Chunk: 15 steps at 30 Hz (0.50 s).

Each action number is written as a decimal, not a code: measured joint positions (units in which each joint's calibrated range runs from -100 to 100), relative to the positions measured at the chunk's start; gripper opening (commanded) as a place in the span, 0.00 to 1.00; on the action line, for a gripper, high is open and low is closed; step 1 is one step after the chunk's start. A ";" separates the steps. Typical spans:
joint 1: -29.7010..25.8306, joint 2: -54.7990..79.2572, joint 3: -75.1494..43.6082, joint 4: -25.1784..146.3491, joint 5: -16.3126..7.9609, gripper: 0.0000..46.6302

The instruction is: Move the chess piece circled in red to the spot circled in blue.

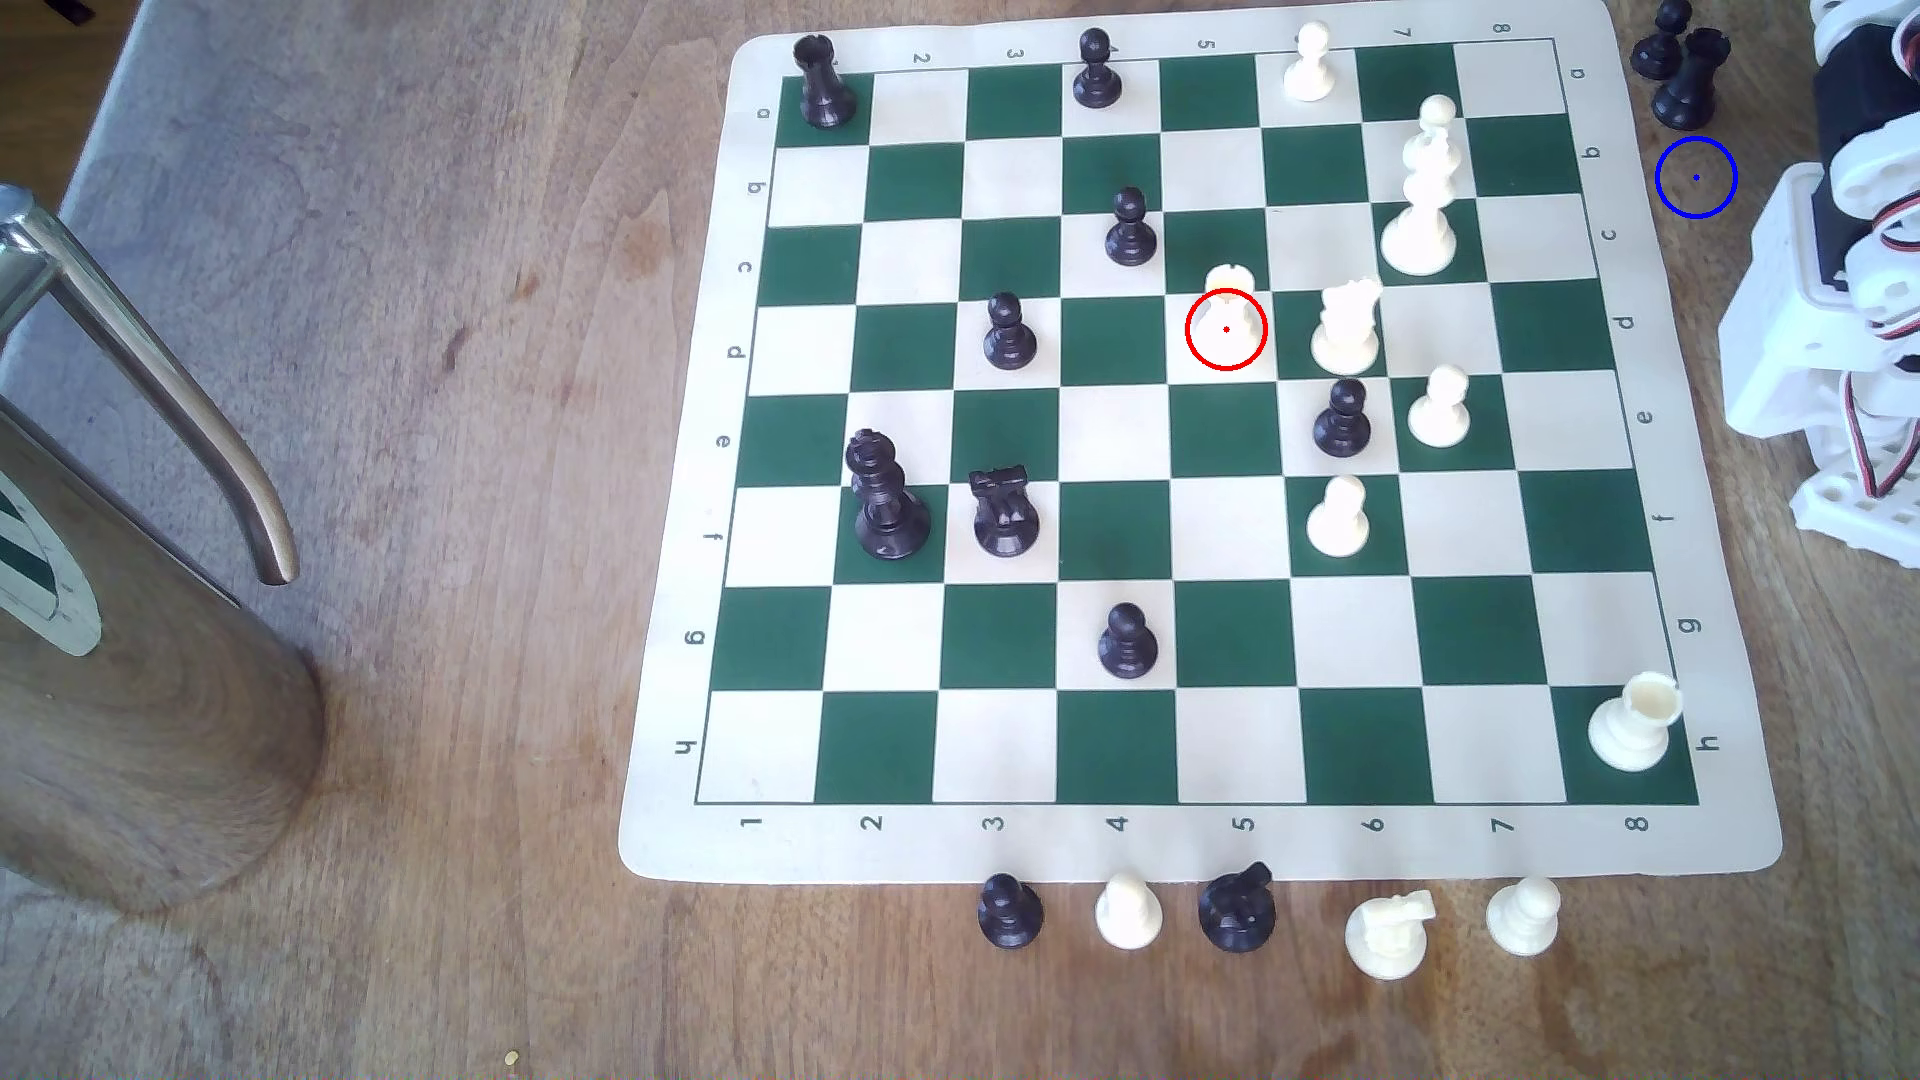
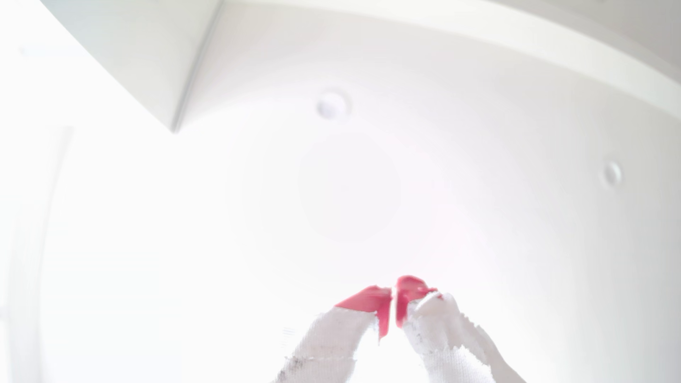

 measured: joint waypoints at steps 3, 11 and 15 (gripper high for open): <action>0.81 0.00 0.00 0.40 -0.10 0.01; 4.06 0.00 -9.04 44.94 -0.20 0.00; 5.31 -0.08 -13.10 64.06 -0.20 0.00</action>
